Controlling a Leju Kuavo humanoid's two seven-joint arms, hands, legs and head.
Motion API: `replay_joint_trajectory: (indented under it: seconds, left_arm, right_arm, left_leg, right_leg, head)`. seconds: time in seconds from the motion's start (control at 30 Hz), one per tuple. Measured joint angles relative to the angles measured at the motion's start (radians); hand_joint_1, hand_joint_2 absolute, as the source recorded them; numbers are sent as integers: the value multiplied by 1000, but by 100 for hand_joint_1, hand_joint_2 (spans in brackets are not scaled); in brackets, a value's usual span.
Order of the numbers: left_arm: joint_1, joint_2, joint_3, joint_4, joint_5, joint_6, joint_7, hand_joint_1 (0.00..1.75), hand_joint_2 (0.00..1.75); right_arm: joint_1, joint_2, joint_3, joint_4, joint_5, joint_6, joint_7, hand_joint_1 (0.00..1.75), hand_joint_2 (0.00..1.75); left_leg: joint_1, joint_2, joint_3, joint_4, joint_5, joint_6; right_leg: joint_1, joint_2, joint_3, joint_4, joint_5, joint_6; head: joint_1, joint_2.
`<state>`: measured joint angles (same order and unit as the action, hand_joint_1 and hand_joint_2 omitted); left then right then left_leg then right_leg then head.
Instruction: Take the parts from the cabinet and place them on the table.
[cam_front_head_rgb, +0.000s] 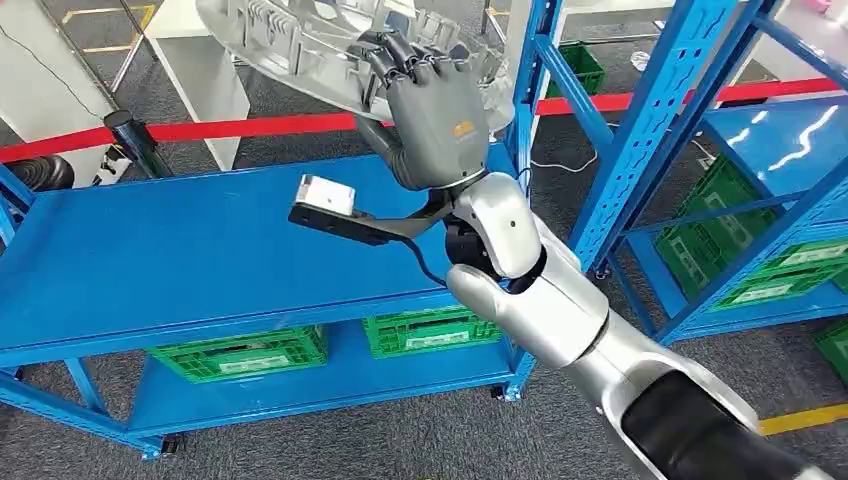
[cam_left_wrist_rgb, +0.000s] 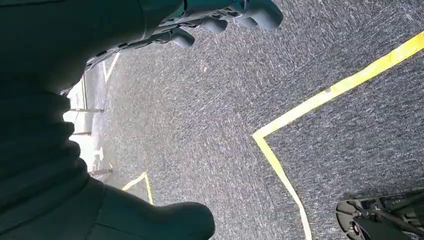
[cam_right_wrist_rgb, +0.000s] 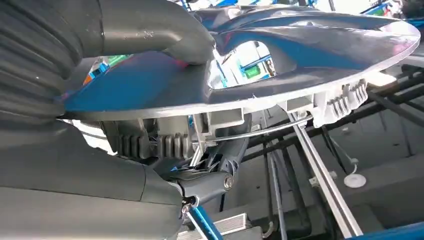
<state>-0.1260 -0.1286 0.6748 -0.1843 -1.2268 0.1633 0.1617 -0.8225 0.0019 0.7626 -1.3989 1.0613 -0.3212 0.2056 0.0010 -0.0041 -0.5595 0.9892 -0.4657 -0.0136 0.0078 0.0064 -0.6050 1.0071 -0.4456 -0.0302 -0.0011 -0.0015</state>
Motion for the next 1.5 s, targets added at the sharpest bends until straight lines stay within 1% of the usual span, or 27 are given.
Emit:
replay_joint_trajectory:
  seconds: [0.73,0.87,0.93,1.03,1.1,1.13,1.17,1.2,1.27,1.3,1.33,1.37,1.4,1.43,1.47,1.5]
  left_arm:
    - [0,0,0,0,0,2,0,0,175]
    - [0,-1,0,0,-1,24,1,0,175]
    - [0,-1,1,0,10,22,-20,0,175]
    - [0,-2,6,0,19,8,-27,0,175]
    - [0,-2,10,0,23,3,-27,0,175]
    - [0,-2,14,0,24,-2,-28,0,175]
    - [2,0,18,0,25,-8,-31,0,175]
    - [4,2,21,-1,26,-11,-34,0,175]
    - [4,4,24,-2,26,-17,-39,0,175]
    - [3,-1,24,-2,26,-18,-41,0,175]
    - [2,0,24,-3,25,-19,-43,0,175]
    - [2,0,25,-4,24,-21,-42,0,175]
    - [3,0,25,-5,24,-23,-42,0,175]
    - [4,1,25,-5,23,-25,-41,0,175]
    - [4,2,26,-5,23,-26,-39,0,175]
    - [4,3,26,-5,23,-27,-39,0,175]
  right_arm:
    - [0,0,0,0,0,-1,-1,175,175]
    - [-5,0,12,0,-5,-9,-13,175,175]
    - [-6,0,21,0,-13,-18,-23,175,175]
    - [-5,0,32,-2,-27,-24,-30,175,175]
    - [-5,0,40,-4,-37,-35,-47,175,175]
    - [-2,0,43,-5,-48,-55,-72,175,175]
    - [3,0,50,-11,-54,-81,-102,175,175]
    - [11,3,59,-18,-45,-99,-111,175,175]
    - [25,11,75,-37,-17,-112,-95,175,175]
    - [30,13,79,-47,-8,-112,-87,175,175]
    - [31,13,82,-53,-3,-112,-81,175,175]
    - [32,13,85,-53,-1,-111,-76,175,175]
    - [38,13,88,-53,2,-108,-74,175,175]
    - [45,13,89,-53,3,-107,-71,175,175]
    - [52,13,90,-53,7,-105,-71,175,175]
    - [57,13,91,-53,11,-103,-71,175,175]
  left_leg:
    - [0,0,0,0,0,0]
    - [0,0,0,0,0,0]
    - [0,0,0,0,0,0]
    - [0,0,0,0,0,0]
    - [0,0,0,0,0,0]
    - [-6,0,-3,7,-4,6]
    - [-6,0,-4,7,-5,11]
    - [-7,-1,-3,7,-5,12]
    - [-8,-1,-1,-1,7,17]
    - [8,5,5,-18,21,21]
    - [7,4,6,-25,26,25]
    - [8,5,1,-25,28,27]
    - [9,5,-2,-22,28,27]
    - [9,6,-6,-18,28,27]
    - [10,7,-12,-14,28,26]
    - [13,7,-18,-7,29,24]
  right_leg:
    - [0,0,0,0,0,0]
    - [0,0,0,0,0,0]
    - [0,0,0,0,0,0]
    - [0,0,0,0,0,0]
    - [0,0,0,0,0,0]
    - [-4,0,1,-4,2,5]
    - [-4,-1,0,-2,1,8]
    - [-5,0,0,-2,2,9]
    - [-4,0,1,-5,9,16]
    - [-3,0,-2,3,-4,18]
    - [-1,0,-13,28,-31,25]
    - [-4,0,-41,94,-78,29]
    - [-9,0,-74,179,-122,35]
    - [-14,0,-104,255,-153,41]
    - [-20,-1,-121,301,-163,47]
    - [-26,-2,-113,297,-149,52]
  head:
    - [0,0]
    - [0,0]
    - [0,0]
    - [0,0]
    - [0,0]
    - [0,0]
    - [0,0]
    - [0,0]
    - [-1,0]
    - [-1,0]
    - [3,0]
    - [5,0]
    - [5,0]
    - [6,0]
    - [5,0]
    - [5,0]
